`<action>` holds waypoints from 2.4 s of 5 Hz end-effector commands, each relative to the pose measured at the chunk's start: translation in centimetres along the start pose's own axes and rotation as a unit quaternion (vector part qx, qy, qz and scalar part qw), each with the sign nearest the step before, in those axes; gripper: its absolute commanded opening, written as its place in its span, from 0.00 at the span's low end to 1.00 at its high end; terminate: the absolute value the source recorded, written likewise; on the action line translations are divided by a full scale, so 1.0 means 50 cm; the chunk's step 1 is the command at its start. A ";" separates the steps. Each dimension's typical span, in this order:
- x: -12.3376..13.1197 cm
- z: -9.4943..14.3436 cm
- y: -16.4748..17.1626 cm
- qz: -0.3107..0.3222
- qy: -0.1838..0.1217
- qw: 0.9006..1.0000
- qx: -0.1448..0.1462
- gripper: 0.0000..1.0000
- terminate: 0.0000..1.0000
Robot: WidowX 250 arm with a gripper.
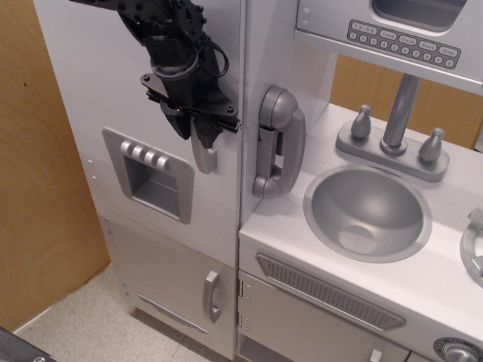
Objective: Open fridge
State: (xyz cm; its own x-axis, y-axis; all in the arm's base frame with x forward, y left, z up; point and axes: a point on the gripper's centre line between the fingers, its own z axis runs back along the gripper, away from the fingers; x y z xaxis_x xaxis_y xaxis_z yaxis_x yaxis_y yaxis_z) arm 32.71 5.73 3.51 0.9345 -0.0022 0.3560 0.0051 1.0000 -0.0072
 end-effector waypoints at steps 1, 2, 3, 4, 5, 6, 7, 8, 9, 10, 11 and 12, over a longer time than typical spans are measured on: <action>-0.051 0.074 0.047 -0.015 -0.032 0.999 0.006 0.00 0.00; -0.111 0.105 0.068 -0.036 -0.021 0.999 0.006 0.00 0.00; -0.134 0.119 0.092 -0.049 -0.006 0.999 0.014 1.00 0.00; -0.166 0.113 0.107 -0.033 0.031 0.999 0.019 1.00 0.00; -0.202 0.093 0.078 -0.029 0.059 0.997 0.044 1.00 0.00; -0.227 0.084 0.034 -0.027 0.083 0.995 0.044 1.00 0.00; -0.226 0.080 -0.026 -0.037 0.118 0.992 0.003 1.00 0.00; -0.206 0.089 -0.082 -0.038 0.095 0.994 -0.036 1.00 0.00; -0.171 0.081 -0.117 -0.036 0.076 0.995 -0.044 1.00 0.00; -0.119 0.076 -0.122 -0.012 0.058 0.997 -0.043 1.00 0.00; -0.076 0.067 -0.107 0.026 0.036 0.999 0.001 1.00 0.00; -0.048 0.058 -0.062 0.067 0.049 0.996 0.037 1.00 0.00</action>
State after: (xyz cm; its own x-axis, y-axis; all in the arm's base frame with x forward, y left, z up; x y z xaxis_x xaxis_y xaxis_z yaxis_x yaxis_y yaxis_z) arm 28.57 2.18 3.62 0.9677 0.1306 0.2156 -0.1392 0.9899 0.0253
